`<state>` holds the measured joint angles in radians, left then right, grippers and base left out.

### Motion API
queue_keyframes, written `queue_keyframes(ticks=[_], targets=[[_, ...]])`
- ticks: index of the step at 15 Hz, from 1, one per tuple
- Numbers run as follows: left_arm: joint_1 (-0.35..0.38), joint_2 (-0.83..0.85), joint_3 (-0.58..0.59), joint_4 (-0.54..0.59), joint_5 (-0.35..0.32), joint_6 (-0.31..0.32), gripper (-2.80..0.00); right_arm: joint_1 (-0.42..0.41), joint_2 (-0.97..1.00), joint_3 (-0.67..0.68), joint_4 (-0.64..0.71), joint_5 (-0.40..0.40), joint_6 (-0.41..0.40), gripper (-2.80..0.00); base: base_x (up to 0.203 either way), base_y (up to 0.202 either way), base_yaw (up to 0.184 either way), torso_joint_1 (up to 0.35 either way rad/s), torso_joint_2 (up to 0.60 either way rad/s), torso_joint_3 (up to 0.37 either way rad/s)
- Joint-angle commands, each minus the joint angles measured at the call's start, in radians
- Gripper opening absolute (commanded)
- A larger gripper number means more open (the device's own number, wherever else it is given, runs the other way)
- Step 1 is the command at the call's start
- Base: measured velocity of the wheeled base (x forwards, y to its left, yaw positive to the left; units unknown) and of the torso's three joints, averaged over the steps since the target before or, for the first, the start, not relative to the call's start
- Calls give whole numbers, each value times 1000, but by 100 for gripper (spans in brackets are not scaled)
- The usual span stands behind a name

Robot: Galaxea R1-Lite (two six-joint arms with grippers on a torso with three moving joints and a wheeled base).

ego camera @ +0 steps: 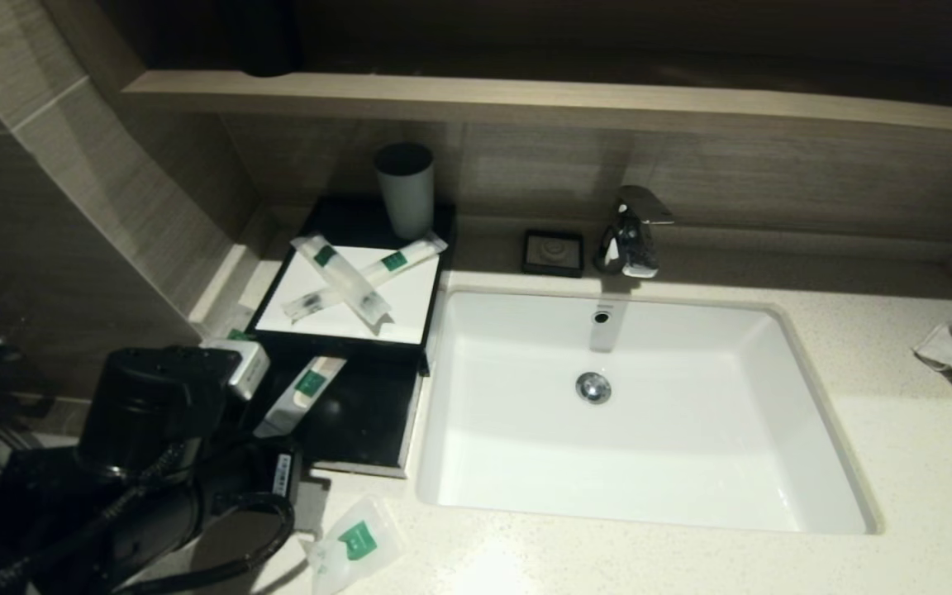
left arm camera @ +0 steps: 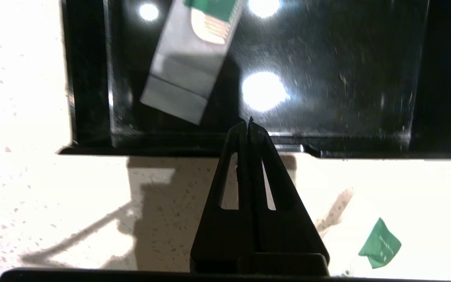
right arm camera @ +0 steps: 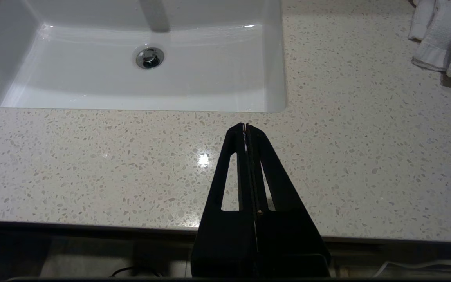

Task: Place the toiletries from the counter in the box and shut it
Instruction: Open the drawer

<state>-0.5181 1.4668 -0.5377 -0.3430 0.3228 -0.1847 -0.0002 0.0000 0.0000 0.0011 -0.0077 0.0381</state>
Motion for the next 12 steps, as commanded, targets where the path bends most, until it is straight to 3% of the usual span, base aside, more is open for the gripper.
queue_keyframes(ticks=[1, 8, 12], targets=[[0, -7, -22, 12, 1, -1, -280, 0, 0, 0, 0, 0, 0, -280, 0, 0, 0, 0, 0, 0], [3, 70, -149, 86, 1, -1, -280, -1, 0, 0, -1, 0, 0, -280, 0, 0, 0, 0, 0, 0], [1, 99, -163, 94, 1, -1, -280, -1, 0, 0, 0, 0, 0, -280, 0, 0, 0, 0, 0, 0]])
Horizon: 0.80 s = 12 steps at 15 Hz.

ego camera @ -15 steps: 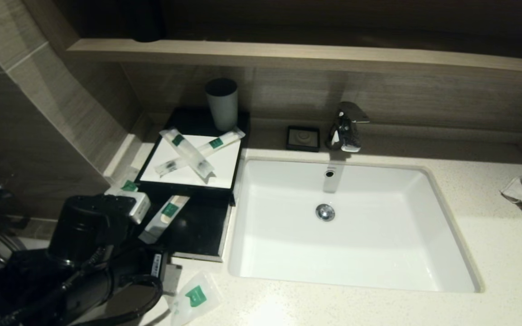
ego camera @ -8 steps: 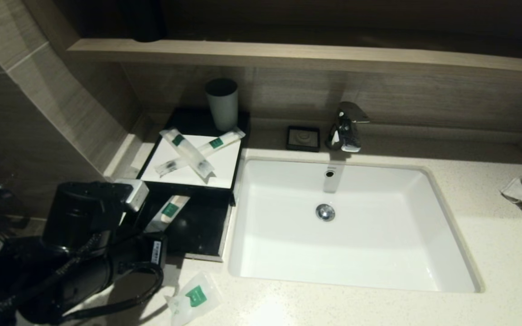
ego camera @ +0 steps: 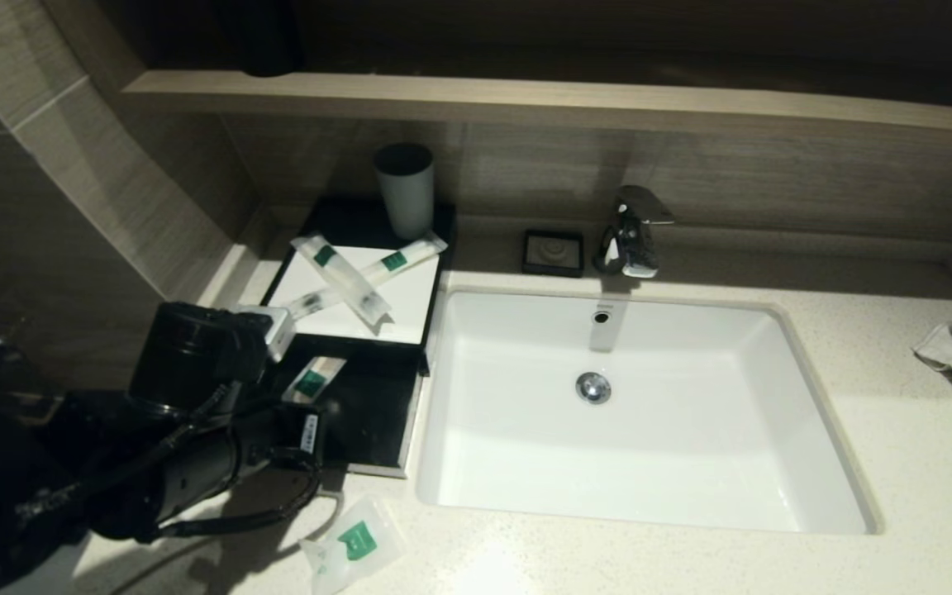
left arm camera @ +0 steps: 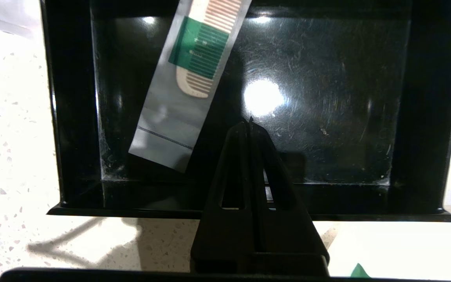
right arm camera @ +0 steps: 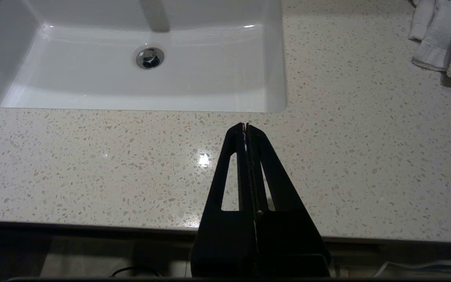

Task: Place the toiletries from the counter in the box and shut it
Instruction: Open the drawer

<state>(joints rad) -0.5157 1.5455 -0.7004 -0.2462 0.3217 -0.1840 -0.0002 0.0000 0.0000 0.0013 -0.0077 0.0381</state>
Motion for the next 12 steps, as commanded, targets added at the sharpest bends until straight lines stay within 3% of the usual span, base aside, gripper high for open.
queue_keyframes(ticks=[1, 12], targets=[[-1, 25, 3, -2, 2, -2, -280, 0, 0, 0, 0, 0, 0, -280, 0, 0, 0, 0, 0, 0], [-3, -27, 63, 31, 0, -12, -280, 0, 0, 0, 0, 0, 0, -280, 0, 0, 0, 0, 0, 0]])
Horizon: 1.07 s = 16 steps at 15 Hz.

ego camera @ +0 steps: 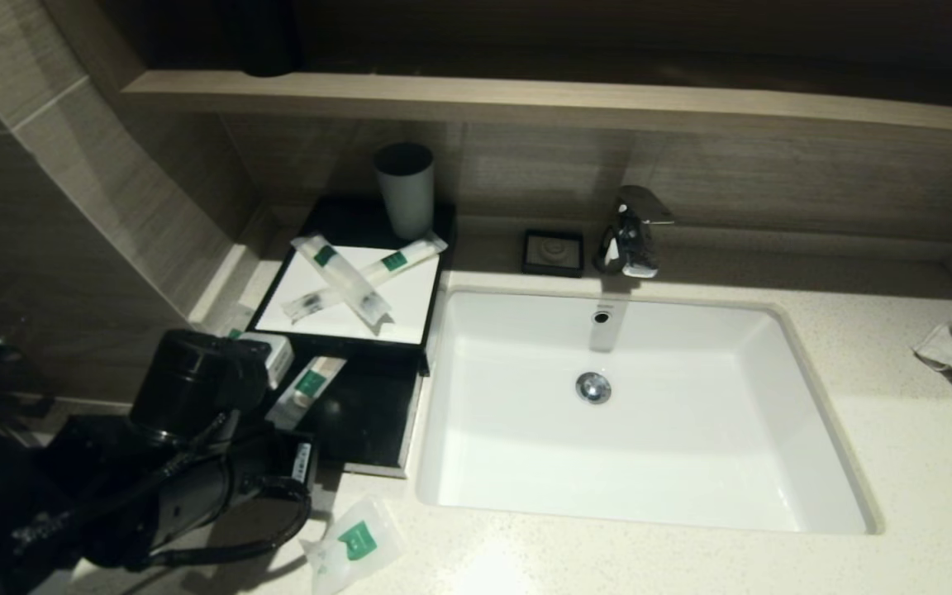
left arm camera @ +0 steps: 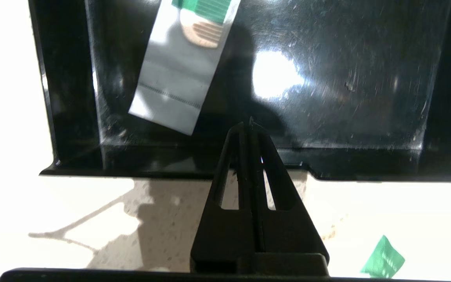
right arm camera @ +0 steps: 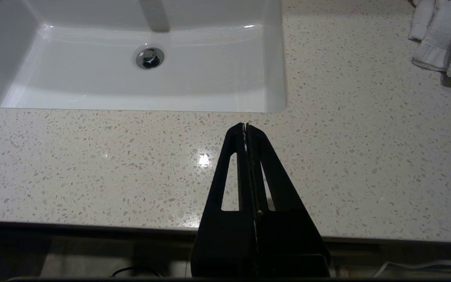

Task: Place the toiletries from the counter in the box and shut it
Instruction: Open the drawer

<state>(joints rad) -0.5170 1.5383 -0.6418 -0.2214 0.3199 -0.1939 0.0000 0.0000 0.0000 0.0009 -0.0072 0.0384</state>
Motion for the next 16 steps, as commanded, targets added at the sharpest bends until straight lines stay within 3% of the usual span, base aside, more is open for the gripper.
queue_keyframes(ticks=[1, 16], targets=[[-3, -30, 5, 21, 2, -2, -280, 0, 0, 0, 1, 0, 0, -280, 0, 0, 0, 0, 0, 0], [-85, -215, -12, 176, 2, -39, -280, 0, 0, 0, 1, 0, 0, -280, 0, 0, 0, 0, 0, 0]])
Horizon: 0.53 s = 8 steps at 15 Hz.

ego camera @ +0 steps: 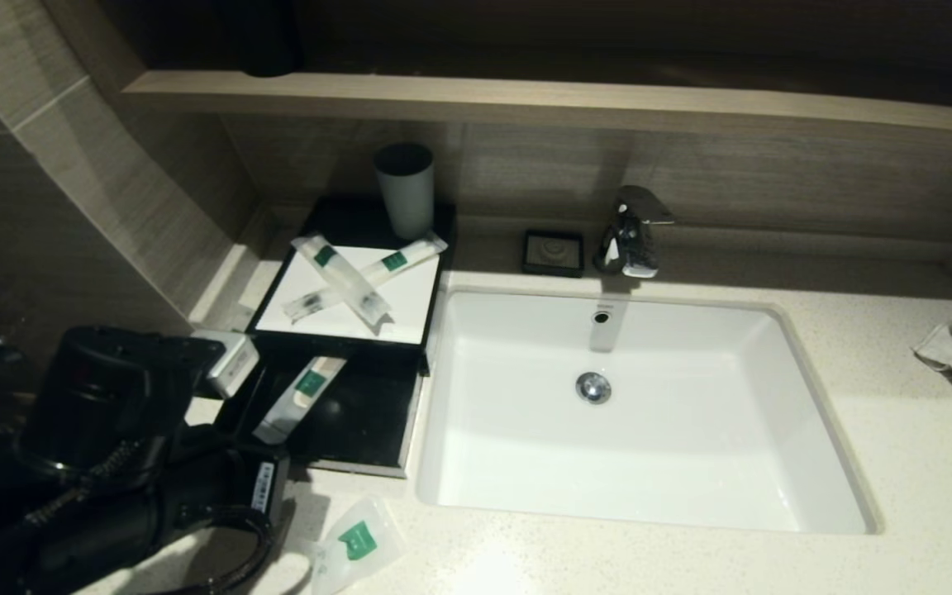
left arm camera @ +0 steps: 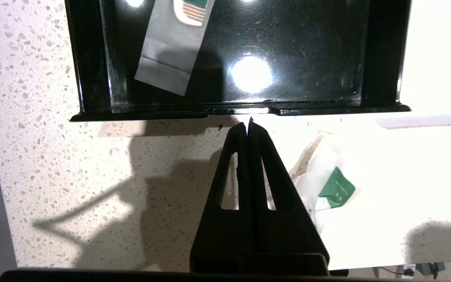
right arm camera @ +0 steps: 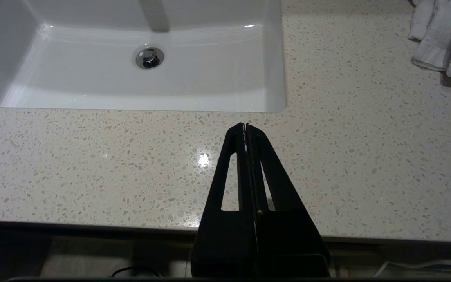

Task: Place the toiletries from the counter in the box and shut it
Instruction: Open the drawer

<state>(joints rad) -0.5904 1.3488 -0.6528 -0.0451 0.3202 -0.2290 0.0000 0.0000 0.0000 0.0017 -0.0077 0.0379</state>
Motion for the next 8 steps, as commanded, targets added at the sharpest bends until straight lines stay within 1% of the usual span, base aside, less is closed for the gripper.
queue_keyframes(ticks=[1, 3, 6, 8], targets=[[-25, -31, -3, 1, 2, -6, -280, 0, 0, 0, 0, 0, 0, -280, 0, 0, 0, 0, 0, 0], [-41, -32, 5, 1, 2, -6, -280, -1, 0, 0, -1, 0, 0, -280, 0, 0, 0, 0, 0, 0], [-42, -36, 11, 14, -7, -3, -280, 0, 0, 0, 0, 0, 0, -280, 0, 0, 0, 0, 0, 0], [-42, -37, 10, 42, -66, -2, -280, 0, 0, 0, 0, 0, 0, -280, 0, 0, 0, 0, 0, 0]])
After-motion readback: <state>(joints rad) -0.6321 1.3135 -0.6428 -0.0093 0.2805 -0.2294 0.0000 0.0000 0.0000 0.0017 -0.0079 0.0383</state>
